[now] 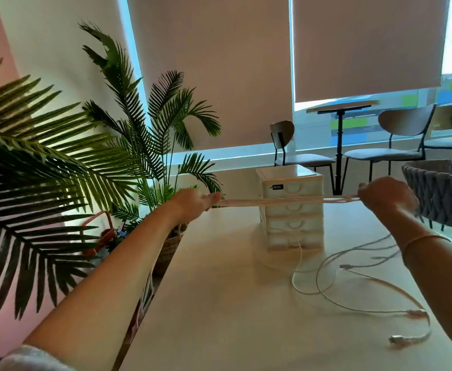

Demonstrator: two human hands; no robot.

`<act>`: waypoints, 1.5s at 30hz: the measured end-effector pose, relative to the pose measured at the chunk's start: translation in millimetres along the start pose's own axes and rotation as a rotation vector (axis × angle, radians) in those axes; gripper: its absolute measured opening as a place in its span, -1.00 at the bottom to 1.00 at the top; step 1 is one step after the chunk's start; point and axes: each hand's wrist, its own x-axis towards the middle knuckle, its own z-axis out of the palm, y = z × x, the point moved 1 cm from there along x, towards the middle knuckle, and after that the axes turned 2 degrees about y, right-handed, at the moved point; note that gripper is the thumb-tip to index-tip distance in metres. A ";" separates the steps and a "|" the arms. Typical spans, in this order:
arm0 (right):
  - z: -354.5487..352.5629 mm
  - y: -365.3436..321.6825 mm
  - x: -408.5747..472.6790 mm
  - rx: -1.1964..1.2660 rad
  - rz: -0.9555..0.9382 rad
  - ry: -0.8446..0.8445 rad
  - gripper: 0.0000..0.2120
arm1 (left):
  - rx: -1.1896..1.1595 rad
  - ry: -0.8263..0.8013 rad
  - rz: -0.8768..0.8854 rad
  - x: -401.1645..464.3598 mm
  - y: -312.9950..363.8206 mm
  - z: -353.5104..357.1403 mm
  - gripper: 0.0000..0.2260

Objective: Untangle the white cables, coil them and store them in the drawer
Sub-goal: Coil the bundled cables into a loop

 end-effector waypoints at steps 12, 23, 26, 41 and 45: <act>-42.0 -166.3 -86.7 0.594 -0.488 -0.710 -0.38 | 0.023 0.155 0.174 21.7 85.5 -12.2 -0.65; -51.4 -173.0 -83.4 0.360 -0.533 -0.563 -0.46 | -0.572 -0.082 0.202 8.7 57.1 -25.4 -0.78; -58.5 -165.6 -75.7 0.382 -0.549 -0.585 -0.56 | -0.614 -0.089 0.188 5.5 47.9 -21.1 -0.82; -60.3 -164.2 -57.2 1.067 -0.178 -0.437 -0.66 | -0.647 0.009 0.177 7.2 22.3 1.6 -0.79; -63.9 -155.2 -46.1 1.325 -0.009 -0.431 -0.70 | -0.597 0.009 0.115 3.5 -4.9 13.6 -0.83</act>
